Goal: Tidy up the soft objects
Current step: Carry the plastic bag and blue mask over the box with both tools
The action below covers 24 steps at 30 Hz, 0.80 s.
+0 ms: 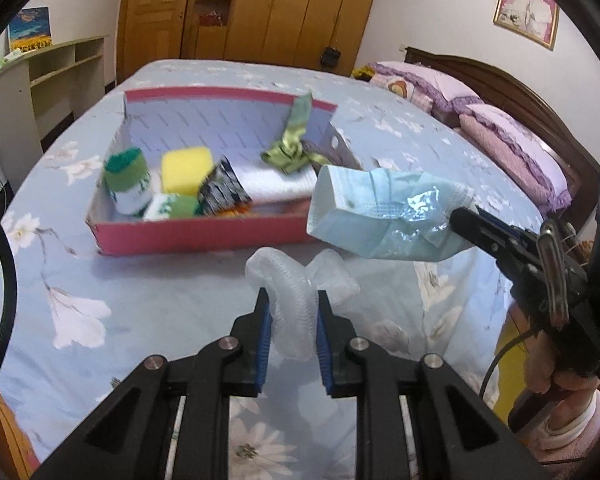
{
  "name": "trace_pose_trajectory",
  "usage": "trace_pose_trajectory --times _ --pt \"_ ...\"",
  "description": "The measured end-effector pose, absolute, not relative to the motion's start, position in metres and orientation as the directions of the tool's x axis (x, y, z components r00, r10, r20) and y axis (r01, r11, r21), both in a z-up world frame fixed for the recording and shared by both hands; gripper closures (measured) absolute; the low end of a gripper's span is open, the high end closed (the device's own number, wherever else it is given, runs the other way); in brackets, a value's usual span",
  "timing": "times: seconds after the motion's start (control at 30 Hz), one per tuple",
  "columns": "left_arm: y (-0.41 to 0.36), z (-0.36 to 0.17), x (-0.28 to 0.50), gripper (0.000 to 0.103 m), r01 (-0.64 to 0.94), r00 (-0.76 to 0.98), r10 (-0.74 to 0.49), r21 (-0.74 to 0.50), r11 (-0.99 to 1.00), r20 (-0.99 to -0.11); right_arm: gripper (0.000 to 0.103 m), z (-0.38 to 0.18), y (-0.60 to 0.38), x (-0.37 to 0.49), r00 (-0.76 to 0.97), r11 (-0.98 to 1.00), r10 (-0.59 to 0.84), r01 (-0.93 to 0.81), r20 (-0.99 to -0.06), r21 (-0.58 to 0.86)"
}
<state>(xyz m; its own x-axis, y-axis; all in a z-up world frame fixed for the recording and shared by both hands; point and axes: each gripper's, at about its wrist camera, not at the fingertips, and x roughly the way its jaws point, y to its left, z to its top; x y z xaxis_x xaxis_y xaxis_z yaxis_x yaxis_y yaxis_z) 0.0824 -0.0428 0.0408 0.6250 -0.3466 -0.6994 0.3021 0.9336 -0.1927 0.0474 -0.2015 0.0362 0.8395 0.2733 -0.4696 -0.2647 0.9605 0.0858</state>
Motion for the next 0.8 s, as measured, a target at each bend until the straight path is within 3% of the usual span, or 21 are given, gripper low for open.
trace_pose_trajectory --times 0.8 --pt "-0.022 0.063 0.157 0.082 0.233 0.700 -0.290 -0.175 0.956 -0.652 0.091 0.057 -0.179 0.140 0.846 0.949 0.314 -0.272 -0.432 0.157"
